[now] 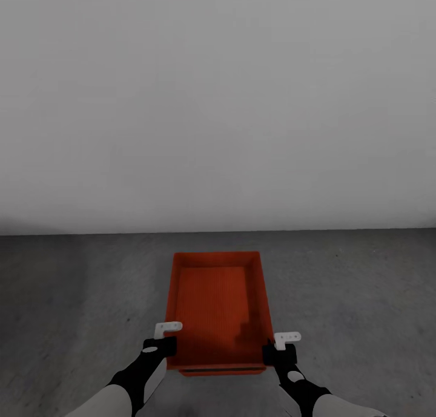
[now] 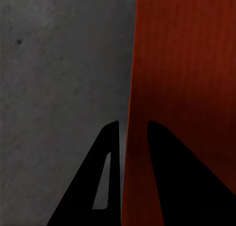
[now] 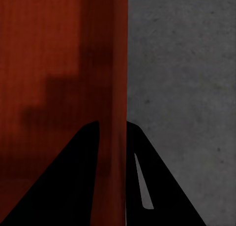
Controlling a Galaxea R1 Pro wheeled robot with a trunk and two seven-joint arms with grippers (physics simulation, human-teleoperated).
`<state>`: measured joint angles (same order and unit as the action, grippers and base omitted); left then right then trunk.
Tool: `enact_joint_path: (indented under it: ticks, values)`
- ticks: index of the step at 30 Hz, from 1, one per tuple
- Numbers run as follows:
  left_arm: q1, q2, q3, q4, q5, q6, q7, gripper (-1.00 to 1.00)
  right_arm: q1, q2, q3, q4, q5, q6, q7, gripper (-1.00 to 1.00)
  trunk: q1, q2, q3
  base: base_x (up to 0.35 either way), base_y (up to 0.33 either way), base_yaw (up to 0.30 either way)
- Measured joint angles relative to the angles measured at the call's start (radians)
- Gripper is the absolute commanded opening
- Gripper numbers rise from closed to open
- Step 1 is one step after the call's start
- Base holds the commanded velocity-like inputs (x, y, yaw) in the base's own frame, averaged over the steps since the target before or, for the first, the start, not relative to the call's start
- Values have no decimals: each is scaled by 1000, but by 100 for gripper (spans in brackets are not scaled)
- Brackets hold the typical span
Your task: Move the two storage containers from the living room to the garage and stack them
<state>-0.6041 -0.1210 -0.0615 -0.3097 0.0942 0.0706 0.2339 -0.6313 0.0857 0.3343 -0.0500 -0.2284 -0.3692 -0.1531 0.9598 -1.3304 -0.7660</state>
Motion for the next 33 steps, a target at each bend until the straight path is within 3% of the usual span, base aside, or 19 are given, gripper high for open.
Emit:
enact_joint_path:
  ticks: [33]
  values:
    - [0, -1, 2, 0, -2, 0, 1, -100, 0, -1, -1, 0, 0, 0, 2, -100, 0, 0, 0, -8, 0, 0]
